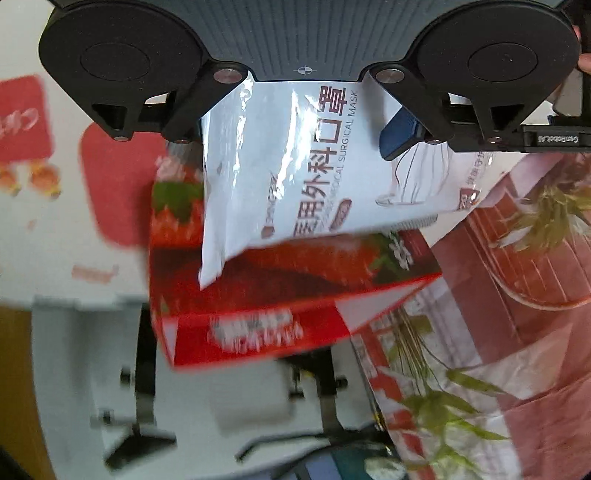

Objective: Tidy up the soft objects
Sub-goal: 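Lift the white mask bag with both tools over the red box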

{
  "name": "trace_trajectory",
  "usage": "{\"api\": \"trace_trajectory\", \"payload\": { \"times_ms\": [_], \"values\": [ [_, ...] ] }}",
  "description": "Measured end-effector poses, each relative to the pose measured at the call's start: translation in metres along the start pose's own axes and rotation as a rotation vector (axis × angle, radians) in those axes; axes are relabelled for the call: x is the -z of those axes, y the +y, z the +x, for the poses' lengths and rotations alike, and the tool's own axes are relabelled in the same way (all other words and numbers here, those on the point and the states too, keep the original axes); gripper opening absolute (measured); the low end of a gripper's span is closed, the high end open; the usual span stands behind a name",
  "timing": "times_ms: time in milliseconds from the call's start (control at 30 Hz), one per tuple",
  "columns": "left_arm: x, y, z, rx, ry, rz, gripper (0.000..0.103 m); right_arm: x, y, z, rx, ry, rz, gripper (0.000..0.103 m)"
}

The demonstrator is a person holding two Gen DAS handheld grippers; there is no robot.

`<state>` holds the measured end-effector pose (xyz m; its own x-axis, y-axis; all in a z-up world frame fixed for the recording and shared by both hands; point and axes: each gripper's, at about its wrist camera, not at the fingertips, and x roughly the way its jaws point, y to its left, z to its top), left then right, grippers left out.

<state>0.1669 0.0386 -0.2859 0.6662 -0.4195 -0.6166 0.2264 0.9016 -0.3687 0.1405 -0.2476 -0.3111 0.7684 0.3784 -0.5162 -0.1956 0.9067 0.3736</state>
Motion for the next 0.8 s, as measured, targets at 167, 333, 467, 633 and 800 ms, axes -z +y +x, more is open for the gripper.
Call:
{"api": "trace_trajectory", "payload": {
  "times_ms": [167, 333, 467, 633, 800],
  "values": [
    [-0.005, 0.003, 0.002, 0.013, 0.019, -0.022, 0.070, -0.007, 0.005, 0.001, -0.014, 0.028, -0.058, 0.071],
    [-0.010, 0.004, -0.005, 0.040, 0.007, -0.053, 0.069, -0.015, 0.038, -0.010, 0.050, 0.035, -0.272, 0.069],
    [-0.018, 0.001, -0.019, 0.054, -0.040, -0.056, 0.069, -0.024, 0.051, -0.025, 0.051, 0.001, -0.301, 0.069],
    [-0.038, -0.014, -0.045, 0.051, -0.136, 0.004, 0.069, -0.048, 0.061, -0.042, 0.028, -0.056, -0.294, 0.069],
    [-0.076, -0.033, -0.054, 0.047, -0.217, 0.074, 0.069, -0.087, 0.064, -0.053, 0.028, -0.112, -0.307, 0.069]
  ]
}}
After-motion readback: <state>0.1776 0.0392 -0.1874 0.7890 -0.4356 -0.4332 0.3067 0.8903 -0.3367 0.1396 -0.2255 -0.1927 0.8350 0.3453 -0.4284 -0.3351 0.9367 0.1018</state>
